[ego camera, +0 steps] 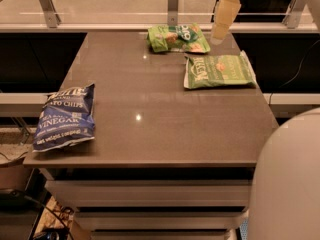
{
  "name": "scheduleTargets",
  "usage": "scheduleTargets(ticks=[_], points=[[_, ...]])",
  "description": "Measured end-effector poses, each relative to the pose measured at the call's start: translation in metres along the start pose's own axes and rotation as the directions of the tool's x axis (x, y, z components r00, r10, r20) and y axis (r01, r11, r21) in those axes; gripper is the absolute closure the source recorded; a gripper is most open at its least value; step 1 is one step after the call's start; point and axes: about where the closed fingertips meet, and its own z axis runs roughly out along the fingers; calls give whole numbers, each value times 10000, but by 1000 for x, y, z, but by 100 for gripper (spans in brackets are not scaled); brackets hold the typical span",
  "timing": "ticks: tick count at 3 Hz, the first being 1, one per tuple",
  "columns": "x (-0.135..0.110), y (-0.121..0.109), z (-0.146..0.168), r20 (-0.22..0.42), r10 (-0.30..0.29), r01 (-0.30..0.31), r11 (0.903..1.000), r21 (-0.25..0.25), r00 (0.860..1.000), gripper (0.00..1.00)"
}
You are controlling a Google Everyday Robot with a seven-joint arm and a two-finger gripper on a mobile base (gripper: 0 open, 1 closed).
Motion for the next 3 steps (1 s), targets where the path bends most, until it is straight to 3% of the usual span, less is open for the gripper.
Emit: scheduleTargets(ticks=[3], points=[[-37, -17, 60, 466, -713, 750, 9937, -836, 9964, 0]])
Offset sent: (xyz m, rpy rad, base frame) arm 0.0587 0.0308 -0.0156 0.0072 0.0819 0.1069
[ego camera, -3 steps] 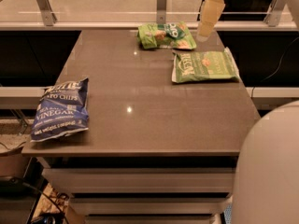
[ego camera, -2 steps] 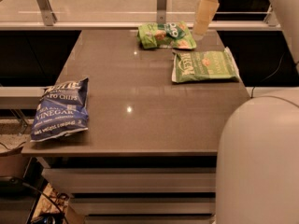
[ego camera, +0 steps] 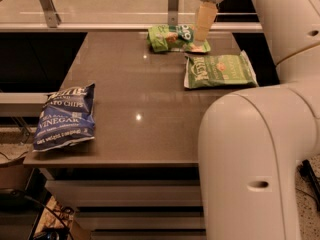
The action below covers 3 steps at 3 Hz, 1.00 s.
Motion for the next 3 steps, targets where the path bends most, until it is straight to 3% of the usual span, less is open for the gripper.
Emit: scheduleTargets(ticks=[2, 3], points=[[-13, -7, 41, 181, -190, 197, 9989, -419, 9997, 0], [-15, -14, 42, 44, -231, 231, 9995, -216, 9997, 0]])
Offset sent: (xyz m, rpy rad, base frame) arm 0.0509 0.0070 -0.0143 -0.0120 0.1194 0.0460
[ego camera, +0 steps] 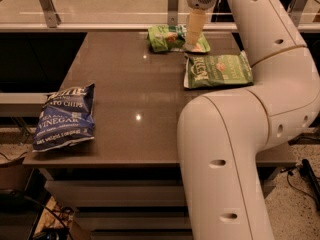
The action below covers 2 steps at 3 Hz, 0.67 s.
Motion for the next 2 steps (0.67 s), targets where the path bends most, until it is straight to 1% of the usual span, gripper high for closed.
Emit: scheduleTargets(ticks=[1, 2], points=[[-3, -5, 6, -159, -63, 64, 9999, 84, 9999, 0], [-10, -11, 16, -144, -211, 213, 9996, 197, 9997, 0]])
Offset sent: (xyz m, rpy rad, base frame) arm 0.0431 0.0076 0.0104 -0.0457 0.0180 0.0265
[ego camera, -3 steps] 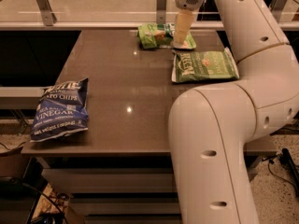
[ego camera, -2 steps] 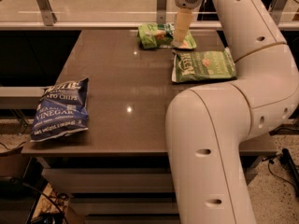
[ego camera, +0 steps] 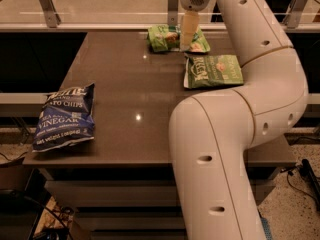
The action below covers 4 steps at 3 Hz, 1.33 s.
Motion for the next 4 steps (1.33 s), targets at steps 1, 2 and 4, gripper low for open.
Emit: scheduleTargets(ticks=[1, 2, 4], points=[[-4, -2, 8, 49, -77, 77, 10000, -7, 10000, 0], [-7, 1, 19, 6, -72, 72, 9998, -180, 10000, 0], [-3, 4, 44, -111, 107, -112, 9989, -453, 9999, 0]])
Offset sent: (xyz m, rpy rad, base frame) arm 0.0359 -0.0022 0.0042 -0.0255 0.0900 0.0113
